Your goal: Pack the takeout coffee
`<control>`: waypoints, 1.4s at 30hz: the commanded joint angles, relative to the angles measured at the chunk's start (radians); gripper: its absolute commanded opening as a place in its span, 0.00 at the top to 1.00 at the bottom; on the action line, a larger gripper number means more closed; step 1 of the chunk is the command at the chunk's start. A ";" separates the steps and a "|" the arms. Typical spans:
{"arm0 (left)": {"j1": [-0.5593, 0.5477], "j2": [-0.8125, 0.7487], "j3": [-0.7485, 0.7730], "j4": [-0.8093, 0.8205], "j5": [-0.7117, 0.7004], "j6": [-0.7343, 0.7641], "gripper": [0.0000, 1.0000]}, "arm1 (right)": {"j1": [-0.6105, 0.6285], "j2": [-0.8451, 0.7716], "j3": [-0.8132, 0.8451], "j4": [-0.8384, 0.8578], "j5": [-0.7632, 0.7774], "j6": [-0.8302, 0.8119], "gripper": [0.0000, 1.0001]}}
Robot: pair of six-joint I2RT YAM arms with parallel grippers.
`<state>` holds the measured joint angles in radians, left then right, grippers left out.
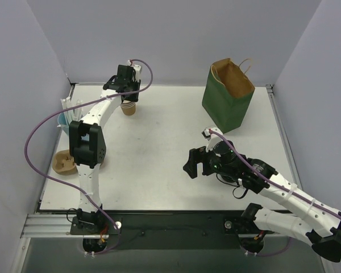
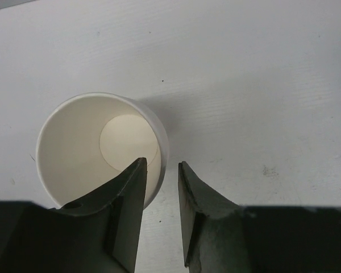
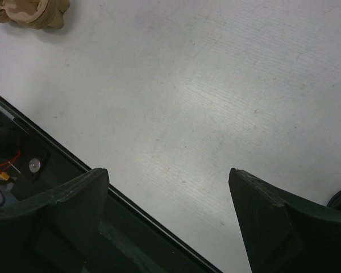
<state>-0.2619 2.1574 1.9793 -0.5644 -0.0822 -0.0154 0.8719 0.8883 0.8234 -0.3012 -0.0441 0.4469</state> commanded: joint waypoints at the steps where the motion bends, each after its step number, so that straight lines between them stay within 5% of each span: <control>1: 0.009 0.012 0.058 0.011 -0.021 0.009 0.62 | 0.006 0.014 0.042 0.020 0.024 -0.016 0.09; 6: 0.009 0.018 0.062 0.008 -0.030 0.034 0.70 | 0.006 0.017 0.043 0.020 0.026 -0.017 0.09; 13: 0.007 0.025 0.118 -0.031 -0.064 0.032 0.99 | 0.006 0.020 0.043 0.016 0.023 -0.016 0.09; 19: -0.033 0.009 0.131 -0.054 -0.194 0.063 1.00 | 0.006 0.015 0.042 0.016 0.021 -0.011 0.09; 23: -0.086 0.002 0.136 -0.075 -0.419 0.126 1.00 | 0.004 0.015 0.039 0.016 0.021 -0.010 0.09; 32: -0.168 0.002 0.098 -0.118 -0.560 0.152 1.00 | 0.006 0.032 0.040 0.019 0.012 0.016 0.09; 34: -0.163 0.031 0.143 -0.158 -0.704 0.138 1.00 | 0.006 0.025 0.040 0.019 0.007 0.022 0.10; 42: -0.138 0.064 0.277 -0.295 -0.637 0.052 1.00 | 0.006 -0.015 0.016 0.019 0.020 0.030 0.10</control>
<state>-0.3958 2.2173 2.1838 -0.8173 -0.6762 0.0624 0.8722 0.9009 0.8284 -0.3000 -0.0414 0.4660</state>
